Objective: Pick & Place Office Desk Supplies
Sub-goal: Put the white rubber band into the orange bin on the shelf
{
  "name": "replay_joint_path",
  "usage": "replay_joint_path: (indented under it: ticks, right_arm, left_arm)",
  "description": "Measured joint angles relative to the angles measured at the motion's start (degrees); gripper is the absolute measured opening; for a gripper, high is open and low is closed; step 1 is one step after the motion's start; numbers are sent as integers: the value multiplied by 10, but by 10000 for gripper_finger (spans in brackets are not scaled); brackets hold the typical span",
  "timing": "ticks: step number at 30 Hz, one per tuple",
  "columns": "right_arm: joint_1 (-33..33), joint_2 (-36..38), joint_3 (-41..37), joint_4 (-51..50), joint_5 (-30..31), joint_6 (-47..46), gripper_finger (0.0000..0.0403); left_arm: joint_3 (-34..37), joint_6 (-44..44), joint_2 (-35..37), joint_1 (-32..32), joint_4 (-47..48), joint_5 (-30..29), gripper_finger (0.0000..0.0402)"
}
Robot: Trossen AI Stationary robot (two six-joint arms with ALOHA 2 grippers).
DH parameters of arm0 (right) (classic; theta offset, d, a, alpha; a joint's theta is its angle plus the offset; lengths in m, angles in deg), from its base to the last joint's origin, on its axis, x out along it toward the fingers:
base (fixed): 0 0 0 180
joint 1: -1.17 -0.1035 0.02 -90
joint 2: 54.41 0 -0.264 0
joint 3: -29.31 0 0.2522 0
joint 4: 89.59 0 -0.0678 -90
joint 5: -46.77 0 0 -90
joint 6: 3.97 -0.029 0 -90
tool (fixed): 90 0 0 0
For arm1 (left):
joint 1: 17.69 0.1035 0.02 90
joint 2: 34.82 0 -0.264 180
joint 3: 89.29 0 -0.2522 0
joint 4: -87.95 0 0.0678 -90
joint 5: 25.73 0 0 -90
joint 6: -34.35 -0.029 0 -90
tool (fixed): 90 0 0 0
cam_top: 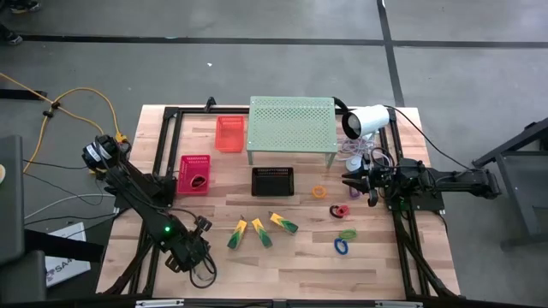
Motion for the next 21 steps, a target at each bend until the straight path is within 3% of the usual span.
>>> replay_joint_path:
  ticks: [11, 21]
  right_arm:
    - [0, 0, 0, 0, 0, 0, 90]
    - [0, 0, 0, 0, 0, 0, 90]
  left_arm:
    - [0, 0, 95, 9, 0, -5, 1]
    - [0, 0, 105, 14, 0, -5, 1]
